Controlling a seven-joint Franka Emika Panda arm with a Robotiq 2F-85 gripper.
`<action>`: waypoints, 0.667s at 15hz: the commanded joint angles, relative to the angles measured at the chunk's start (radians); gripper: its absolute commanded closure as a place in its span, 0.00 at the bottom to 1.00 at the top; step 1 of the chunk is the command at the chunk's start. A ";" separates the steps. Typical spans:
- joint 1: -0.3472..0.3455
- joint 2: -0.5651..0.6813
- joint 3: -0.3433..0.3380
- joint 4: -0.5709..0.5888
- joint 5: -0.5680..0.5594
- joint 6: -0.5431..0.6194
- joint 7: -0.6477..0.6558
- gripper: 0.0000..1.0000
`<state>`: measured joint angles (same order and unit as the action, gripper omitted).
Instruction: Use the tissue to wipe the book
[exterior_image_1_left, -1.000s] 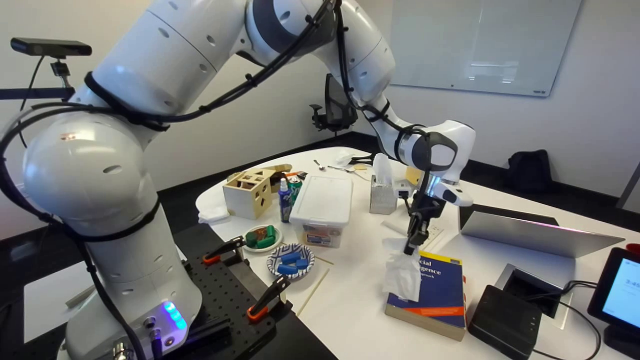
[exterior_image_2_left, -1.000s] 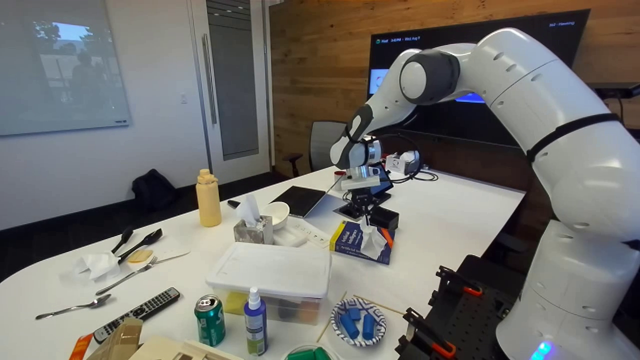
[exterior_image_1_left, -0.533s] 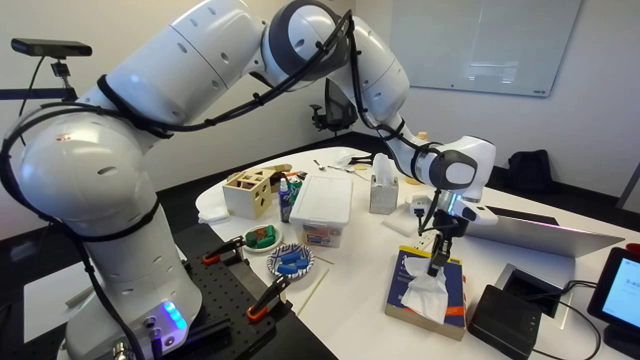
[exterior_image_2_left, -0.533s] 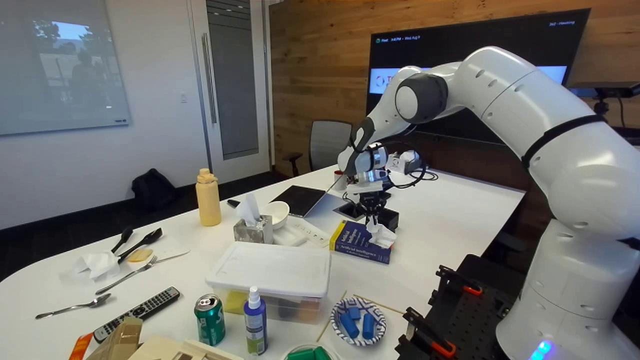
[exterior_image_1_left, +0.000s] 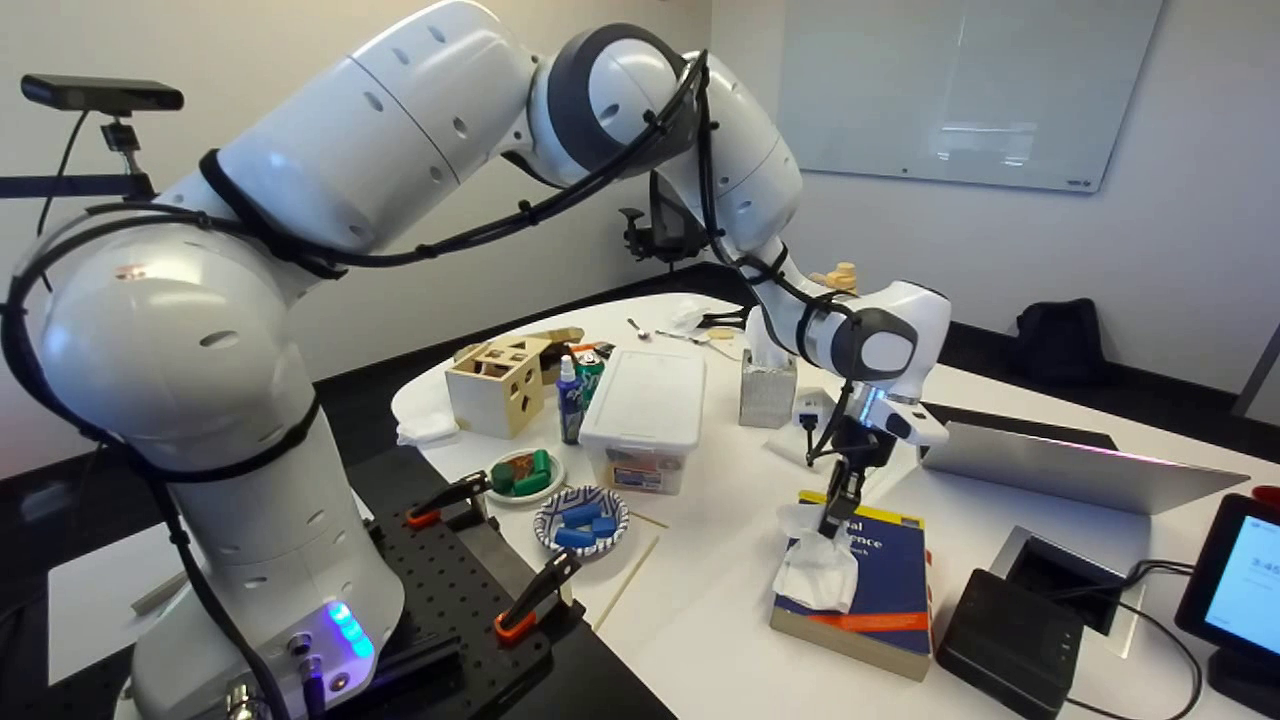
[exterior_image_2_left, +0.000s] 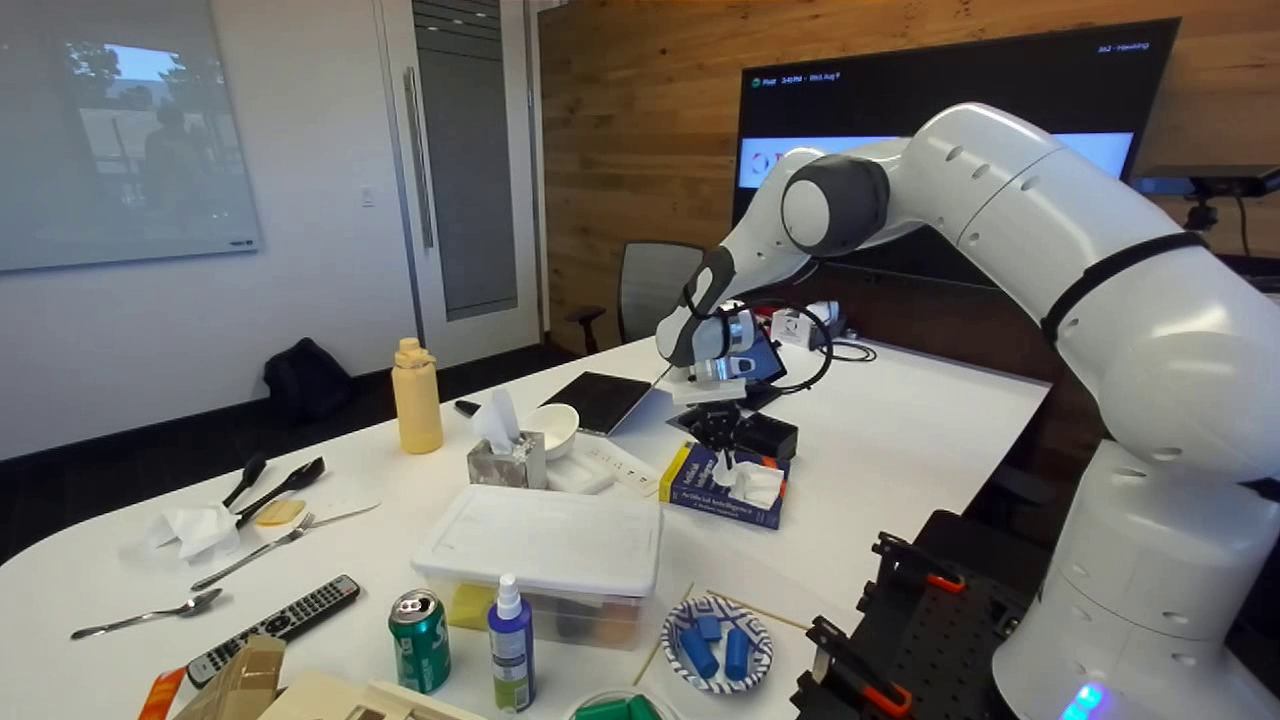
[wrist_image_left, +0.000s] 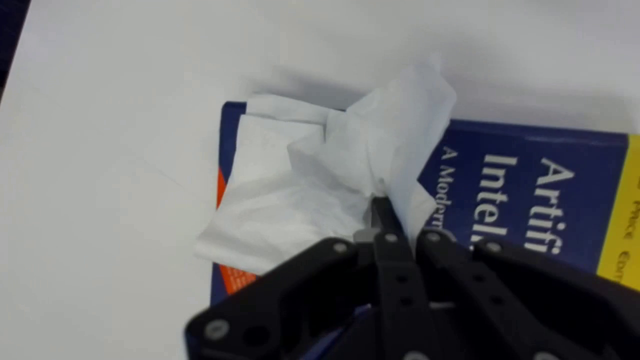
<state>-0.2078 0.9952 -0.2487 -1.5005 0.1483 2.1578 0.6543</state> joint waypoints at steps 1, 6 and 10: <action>0.031 -0.015 0.024 0.010 0.024 -0.033 0.019 1.00; 0.041 0.042 0.047 0.134 0.056 -0.068 0.071 1.00; 0.026 0.111 0.045 0.295 0.054 -0.112 0.138 1.00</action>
<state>-0.1708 1.0397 -0.1991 -1.3505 0.1877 2.1146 0.7385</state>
